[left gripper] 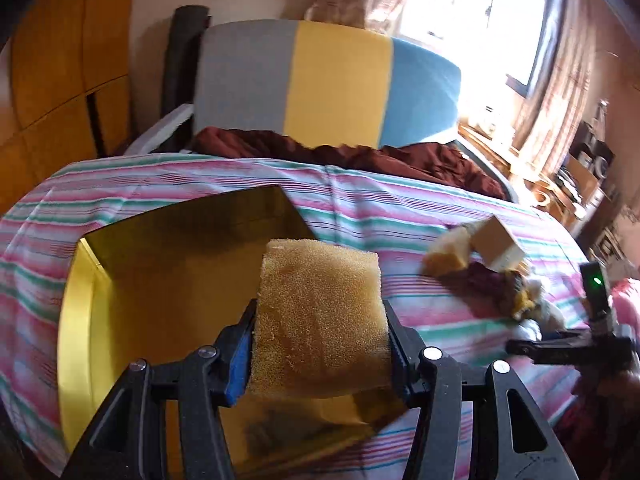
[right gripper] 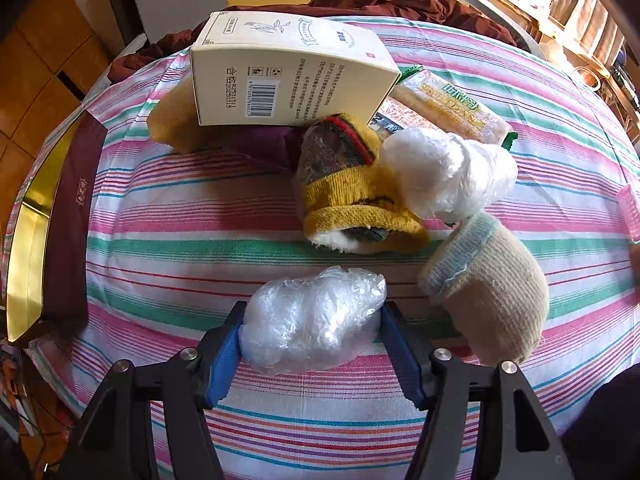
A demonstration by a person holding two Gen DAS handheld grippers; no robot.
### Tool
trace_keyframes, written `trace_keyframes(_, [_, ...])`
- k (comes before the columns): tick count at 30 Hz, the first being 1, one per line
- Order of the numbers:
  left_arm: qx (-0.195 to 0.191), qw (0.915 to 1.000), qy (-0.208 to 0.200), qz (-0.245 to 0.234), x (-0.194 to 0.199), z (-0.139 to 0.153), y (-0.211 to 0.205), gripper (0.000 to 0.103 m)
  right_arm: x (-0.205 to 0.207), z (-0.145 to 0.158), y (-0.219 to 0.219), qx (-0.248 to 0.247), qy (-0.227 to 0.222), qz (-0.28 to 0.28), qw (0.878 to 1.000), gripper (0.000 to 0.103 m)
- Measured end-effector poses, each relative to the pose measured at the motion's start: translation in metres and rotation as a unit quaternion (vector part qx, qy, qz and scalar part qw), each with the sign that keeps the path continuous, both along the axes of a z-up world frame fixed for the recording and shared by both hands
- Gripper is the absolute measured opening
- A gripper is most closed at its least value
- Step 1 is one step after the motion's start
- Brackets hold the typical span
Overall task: Organize objects
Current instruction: 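Carry the sponge over the gold tray and open the left gripper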
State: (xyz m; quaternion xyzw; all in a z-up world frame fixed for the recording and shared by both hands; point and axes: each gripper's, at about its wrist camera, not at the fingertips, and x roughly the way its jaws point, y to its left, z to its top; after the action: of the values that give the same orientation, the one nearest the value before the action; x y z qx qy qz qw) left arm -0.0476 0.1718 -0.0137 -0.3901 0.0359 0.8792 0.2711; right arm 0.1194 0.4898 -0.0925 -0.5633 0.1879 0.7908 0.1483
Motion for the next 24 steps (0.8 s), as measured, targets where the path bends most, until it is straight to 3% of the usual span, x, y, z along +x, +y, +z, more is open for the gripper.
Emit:
trace_keyframes(4, [-0.028, 0.9951, -0.036, 0.087, -0.052, -0.018, -0.047, 0.056, -0.028, -0.011, -0.017, 0.007, -0.003, 0.004, 1.0, 0.066])
trace_keyframes(9, [-0.053, 0.9855, -0.071, 0.145, -0.098, -0.039, -0.081, 0.056, -0.03, -0.008, -0.024, 0.008, 0.002, 0.016, 1.0, 0.066])
trace_keyframes(13, [-0.062, 0.9784, -0.076, 0.182, -0.126, -0.049, -0.098, 0.056, -0.036, -0.008, -0.036, 0.009, 0.005, 0.037, 0.999, 0.066])
trace_keyframes(20, [-0.078, 0.9719, -0.083, 0.206, -0.162, -0.068, -0.106, 0.059, -0.038, -0.008, -0.04, 0.015, 0.004, 0.052, 0.999, 0.066])
trace_keyframes(24, [-0.075, 0.9742, -0.074, 0.2, -0.161, -0.066, -0.105, 0.075, -0.037, -0.008, -0.039, 0.023, 0.0, 0.057, 0.998, 0.066])
